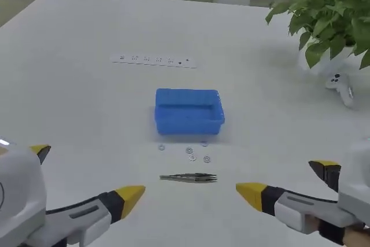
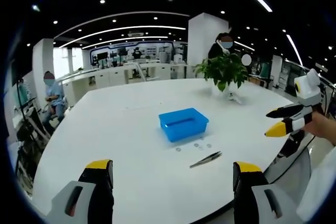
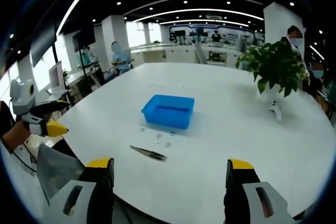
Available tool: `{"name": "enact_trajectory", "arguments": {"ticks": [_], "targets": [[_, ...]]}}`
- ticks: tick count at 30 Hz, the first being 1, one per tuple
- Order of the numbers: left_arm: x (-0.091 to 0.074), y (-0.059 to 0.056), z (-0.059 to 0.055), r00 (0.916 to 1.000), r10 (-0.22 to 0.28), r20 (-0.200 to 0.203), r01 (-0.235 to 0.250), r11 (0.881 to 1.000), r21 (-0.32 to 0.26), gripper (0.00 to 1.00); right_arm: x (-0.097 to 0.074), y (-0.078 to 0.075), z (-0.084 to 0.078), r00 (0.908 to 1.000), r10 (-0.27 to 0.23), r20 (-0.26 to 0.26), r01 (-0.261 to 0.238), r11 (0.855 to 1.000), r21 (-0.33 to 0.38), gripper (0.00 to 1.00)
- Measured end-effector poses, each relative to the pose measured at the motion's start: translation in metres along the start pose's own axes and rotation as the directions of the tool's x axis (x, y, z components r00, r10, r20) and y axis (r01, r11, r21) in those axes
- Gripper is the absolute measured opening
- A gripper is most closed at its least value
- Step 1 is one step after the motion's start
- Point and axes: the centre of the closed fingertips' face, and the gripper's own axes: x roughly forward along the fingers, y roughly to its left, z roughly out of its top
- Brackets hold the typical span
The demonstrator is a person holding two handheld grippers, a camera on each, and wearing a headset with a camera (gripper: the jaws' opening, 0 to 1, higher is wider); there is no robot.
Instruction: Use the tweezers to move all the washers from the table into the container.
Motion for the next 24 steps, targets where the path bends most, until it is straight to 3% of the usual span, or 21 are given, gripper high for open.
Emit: {"name": "enact_trajectory", "arguments": {"ticks": [24], "targets": [[0.0019, 0.0024, -0.0005, 0.9999, 0.001, -0.011, 0.000, 1.000, 0.019, 0.97, 0.0057, 0.0038, 0.0032, 1.0000, 0.006, 0.006, -0.006, 1.000, -0.011, 0.87]]}}
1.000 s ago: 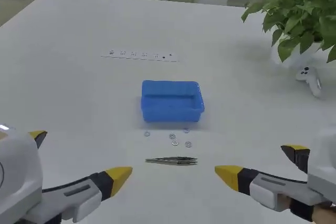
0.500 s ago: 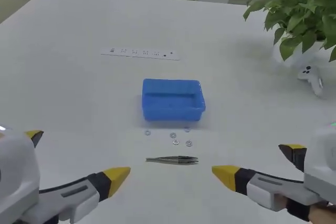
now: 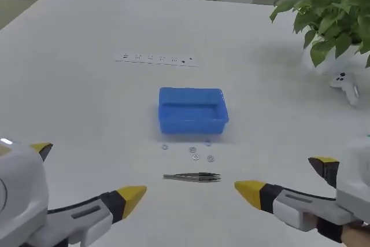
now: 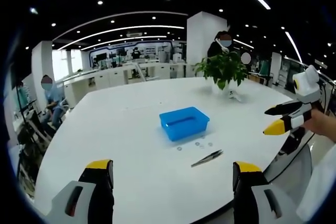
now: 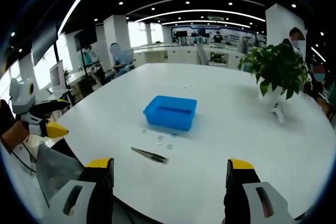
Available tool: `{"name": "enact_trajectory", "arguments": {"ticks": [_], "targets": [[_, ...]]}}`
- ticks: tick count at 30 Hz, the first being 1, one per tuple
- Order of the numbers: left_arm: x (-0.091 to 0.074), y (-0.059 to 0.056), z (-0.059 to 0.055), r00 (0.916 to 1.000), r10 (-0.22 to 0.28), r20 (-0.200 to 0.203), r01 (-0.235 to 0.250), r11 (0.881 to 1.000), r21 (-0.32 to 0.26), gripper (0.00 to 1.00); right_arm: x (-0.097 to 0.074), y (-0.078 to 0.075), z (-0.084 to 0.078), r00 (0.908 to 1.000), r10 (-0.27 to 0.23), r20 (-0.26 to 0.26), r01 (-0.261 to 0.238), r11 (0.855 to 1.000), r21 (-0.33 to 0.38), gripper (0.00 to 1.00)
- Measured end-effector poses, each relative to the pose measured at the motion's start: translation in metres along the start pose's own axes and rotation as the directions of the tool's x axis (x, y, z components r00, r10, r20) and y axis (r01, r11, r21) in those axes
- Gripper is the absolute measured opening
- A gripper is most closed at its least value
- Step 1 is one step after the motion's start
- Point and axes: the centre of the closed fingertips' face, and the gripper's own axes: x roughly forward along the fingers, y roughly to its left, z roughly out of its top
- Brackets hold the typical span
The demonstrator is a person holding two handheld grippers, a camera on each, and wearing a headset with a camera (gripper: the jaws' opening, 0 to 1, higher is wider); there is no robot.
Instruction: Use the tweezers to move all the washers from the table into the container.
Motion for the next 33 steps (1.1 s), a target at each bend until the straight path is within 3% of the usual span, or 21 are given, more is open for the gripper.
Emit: {"name": "enact_trajectory", "arguments": {"ticks": [13, 21, 26, 29, 31, 33], "targets": [[0.012, 0.000, 0.010, 0.9998, -0.014, 0.017, 0.014, 1.000, 0.025, 0.92, 0.004, -0.005, 0.009, 0.9989, -0.014, 0.045, 0.015, 1.000, -0.012, 0.85], [0.021, 0.005, 0.014, 0.9991, -0.024, 0.034, 0.023, 0.999, 0.038, 0.87, 0.013, -0.007, 0.009, 0.9989, -0.024, 0.040, 0.025, 1.000, -0.016, 0.83], [0.035, 0.003, 0.017, 0.9941, -0.074, 0.079, 0.069, 0.996, 0.060, 0.79, 0.020, -0.007, 0.003, 0.9995, -0.027, 0.018, 0.028, 0.999, -0.022, 0.82], [0.046, 0.000, 0.017, 0.9904, -0.110, 0.083, 0.100, 0.989, 0.110, 0.70, 0.024, -0.007, 0.001, 0.9997, -0.025, 0.004, 0.026, 0.999, -0.035, 0.81], [0.052, -0.005, 0.016, 0.9852, -0.156, 0.072, 0.144, 0.980, 0.140, 0.62, 0.026, -0.009, 0.001, 0.9995, -0.031, 0.005, 0.031, 0.999, -0.036, 0.80], [0.059, -0.010, 0.011, 0.9772, -0.209, 0.036, 0.201, 0.966, 0.162, 0.54, 0.028, -0.010, 0.002, 0.9994, -0.033, 0.006, 0.033, 0.999, -0.030, 0.80]]}}
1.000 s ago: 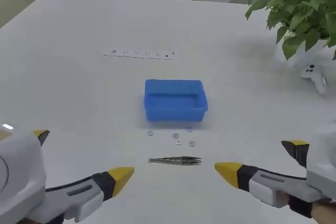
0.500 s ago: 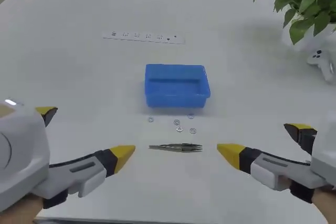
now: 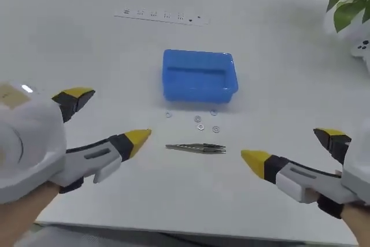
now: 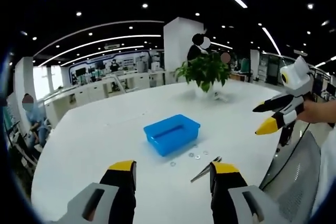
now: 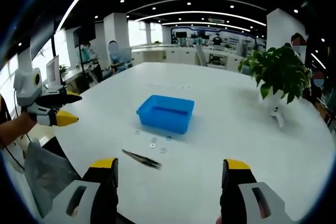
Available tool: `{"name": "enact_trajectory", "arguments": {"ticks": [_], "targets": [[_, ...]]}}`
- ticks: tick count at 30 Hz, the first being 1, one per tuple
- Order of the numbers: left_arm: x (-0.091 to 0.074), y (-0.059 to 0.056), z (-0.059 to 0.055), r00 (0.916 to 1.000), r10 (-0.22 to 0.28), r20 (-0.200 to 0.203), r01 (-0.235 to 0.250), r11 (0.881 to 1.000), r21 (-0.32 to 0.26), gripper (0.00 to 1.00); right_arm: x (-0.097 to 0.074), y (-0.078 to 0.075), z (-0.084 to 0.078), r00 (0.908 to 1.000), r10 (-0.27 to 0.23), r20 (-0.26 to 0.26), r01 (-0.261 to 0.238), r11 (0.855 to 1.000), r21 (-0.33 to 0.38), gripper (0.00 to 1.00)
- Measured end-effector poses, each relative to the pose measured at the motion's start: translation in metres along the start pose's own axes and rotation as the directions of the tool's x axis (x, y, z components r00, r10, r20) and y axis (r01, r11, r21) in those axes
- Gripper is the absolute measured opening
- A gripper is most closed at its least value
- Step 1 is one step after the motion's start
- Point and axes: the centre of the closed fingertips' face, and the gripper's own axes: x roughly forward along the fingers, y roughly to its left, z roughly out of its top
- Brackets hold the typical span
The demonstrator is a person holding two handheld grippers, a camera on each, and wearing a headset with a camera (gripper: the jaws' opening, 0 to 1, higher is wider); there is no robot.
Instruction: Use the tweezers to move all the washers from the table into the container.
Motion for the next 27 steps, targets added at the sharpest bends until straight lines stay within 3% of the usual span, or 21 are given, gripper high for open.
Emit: {"name": "enact_trajectory", "arguments": {"ticks": [2, 5, 7, 10, 12, 15, 17, 19, 20, 24, 27], "targets": [[0.009, -0.002, -0.008, 0.9973, -0.046, -0.058, 0.048, 0.999, 0.024, 0.45, 0.003, -0.002, -0.002, 1.0000, -0.004, -0.006, 0.004, 1.000, 0.000, 0.79], [0.021, -0.008, -0.013, 0.9892, -0.114, -0.092, 0.120, 0.990, 0.069, 0.36, 0.006, -0.003, -0.004, 0.9998, -0.006, -0.020, 0.006, 1.000, -0.008, 0.79], [0.028, -0.013, -0.021, 0.9748, -0.163, -0.153, 0.177, 0.980, 0.086, 0.31, 0.006, -0.003, -0.005, 0.9997, -0.003, -0.023, 0.003, 1.000, -0.009, 0.79], [0.040, -0.020, -0.026, 0.9577, -0.223, -0.182, 0.244, 0.965, 0.101, 0.19, 0.006, -0.003, -0.007, 0.9995, -0.003, -0.030, 0.003, 1.000, -0.009, 0.79], [0.049, -0.026, -0.035, 0.9371, -0.269, -0.223, 0.294, 0.952, 0.089, 0.18, 0.007, -0.004, -0.010, 0.9993, -0.005, -0.038, 0.005, 1.000, -0.006, 0.79], [0.060, -0.028, -0.045, 0.9230, -0.285, -0.259, 0.326, 0.936, 0.131, 0.17, 0.007, -0.004, -0.012, 0.9988, -0.003, -0.050, 0.003, 1.000, -0.006, 0.79], [0.066, -0.032, -0.052, 0.9062, -0.305, -0.293, 0.359, 0.921, 0.150, 0.17, 0.007, -0.004, -0.014, 0.9985, -0.004, -0.054, 0.003, 1.000, -0.011, 0.79], [0.072, -0.035, -0.055, 0.9001, -0.317, -0.299, 0.375, 0.913, 0.160, 0.16, 0.007, -0.006, -0.015, 0.9981, -0.010, -0.060, 0.009, 1.000, -0.017, 0.79], [0.075, -0.038, -0.058, 0.8914, -0.329, -0.311, 0.391, 0.906, 0.163, 0.15, 0.007, -0.006, -0.016, 0.9980, -0.010, -0.062, 0.009, 1.000, -0.015, 0.79], [0.087, -0.042, -0.068, 0.8756, -0.349, -0.335, 0.422, 0.888, 0.180, 0.10, 0.007, -0.007, -0.019, 0.9977, -0.011, -0.067, 0.010, 1.000, -0.004, 0.79], [0.095, -0.044, -0.078, 0.8584, -0.354, -0.371, 0.443, 0.876, 0.191, 0.09, 0.007, -0.006, -0.020, 0.9975, -0.007, -0.070, 0.007, 1.000, -0.002, 0.79]]}}
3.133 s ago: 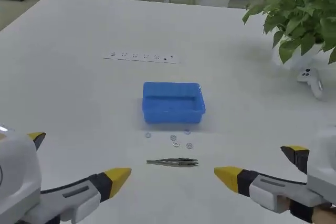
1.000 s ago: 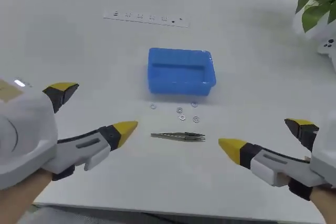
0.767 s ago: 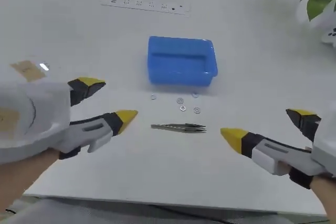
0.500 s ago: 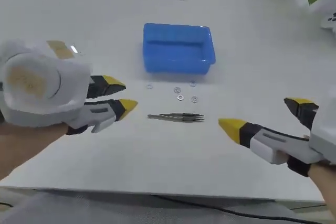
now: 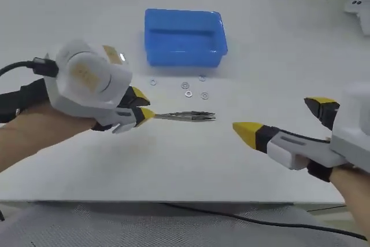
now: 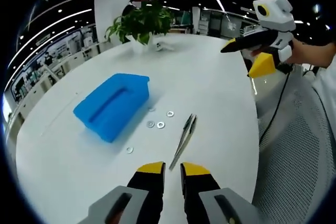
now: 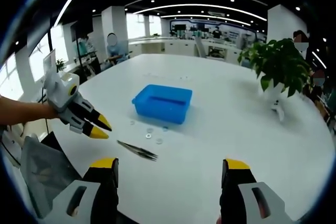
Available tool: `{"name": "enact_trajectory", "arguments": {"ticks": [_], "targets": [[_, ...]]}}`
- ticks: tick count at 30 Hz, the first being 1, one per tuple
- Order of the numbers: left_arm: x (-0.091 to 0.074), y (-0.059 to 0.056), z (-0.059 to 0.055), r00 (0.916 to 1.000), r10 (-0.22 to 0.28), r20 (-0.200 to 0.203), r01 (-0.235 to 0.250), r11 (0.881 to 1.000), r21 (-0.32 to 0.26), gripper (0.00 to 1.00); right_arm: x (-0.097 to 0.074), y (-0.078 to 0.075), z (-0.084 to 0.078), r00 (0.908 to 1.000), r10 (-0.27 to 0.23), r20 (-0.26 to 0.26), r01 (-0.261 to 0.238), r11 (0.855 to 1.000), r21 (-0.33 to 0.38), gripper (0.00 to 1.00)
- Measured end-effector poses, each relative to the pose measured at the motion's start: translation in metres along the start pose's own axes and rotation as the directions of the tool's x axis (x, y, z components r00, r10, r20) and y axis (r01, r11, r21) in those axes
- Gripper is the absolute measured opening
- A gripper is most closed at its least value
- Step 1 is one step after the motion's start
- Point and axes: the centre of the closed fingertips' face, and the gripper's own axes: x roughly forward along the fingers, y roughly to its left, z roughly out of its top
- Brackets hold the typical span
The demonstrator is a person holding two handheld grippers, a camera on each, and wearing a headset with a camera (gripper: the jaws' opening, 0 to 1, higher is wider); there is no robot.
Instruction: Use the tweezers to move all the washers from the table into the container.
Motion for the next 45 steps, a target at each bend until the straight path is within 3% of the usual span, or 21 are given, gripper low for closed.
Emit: {"name": "enact_trajectory", "arguments": {"ticks": [8, 12, 18, 24, 31, 38, 45], "targets": [[0.022, -0.001, -0.011, 0.9984, -0.031, -0.048, 0.032, 0.999, 0.016, 0.05, 0.002, -0.002, -0.002, 0.9999, -0.003, -0.011, 0.003, 1.000, 0.000, 0.80], [0.028, -0.002, -0.012, 0.9964, -0.048, -0.070, 0.052, 0.997, 0.056, 0.03, 0.004, -0.004, -0.001, 1.0000, -0.004, -0.008, 0.004, 1.000, 0.010, 0.80], [0.033, -0.002, -0.017, 0.9928, -0.060, -0.104, 0.072, 0.991, 0.117, 0.00, 0.010, 0.000, 0.002, 0.9998, 0.012, -0.018, -0.012, 1.000, -0.009, 0.79], [0.033, -0.004, -0.015, 0.9919, -0.071, -0.106, 0.085, 0.987, 0.138, 0.00, 0.013, 0.004, 0.007, 0.9995, 0.029, -0.010, -0.029, 0.999, -0.015, 0.79], [0.021, -0.011, -0.002, 0.9954, -0.069, -0.066, 0.076, 0.991, 0.113, 0.00, 0.016, 0.019, 0.013, 0.9956, 0.094, 0.002, -0.094, 0.994, -0.063, 0.77], [0.000, -0.022, 0.020, 0.9979, -0.065, 0.000, 0.065, 0.994, 0.087, 0.00, 0.018, 0.038, 0.013, 0.9888, 0.148, -0.019, -0.149, 0.976, -0.161, 0.63], [-0.019, -0.033, 0.042, 0.9954, -0.069, 0.066, 0.065, 0.995, 0.073, 0.00, 0.024, 0.065, 0.013, 0.9683, 0.249, -0.024, -0.249, 0.950, -0.188, 0.52]]}}
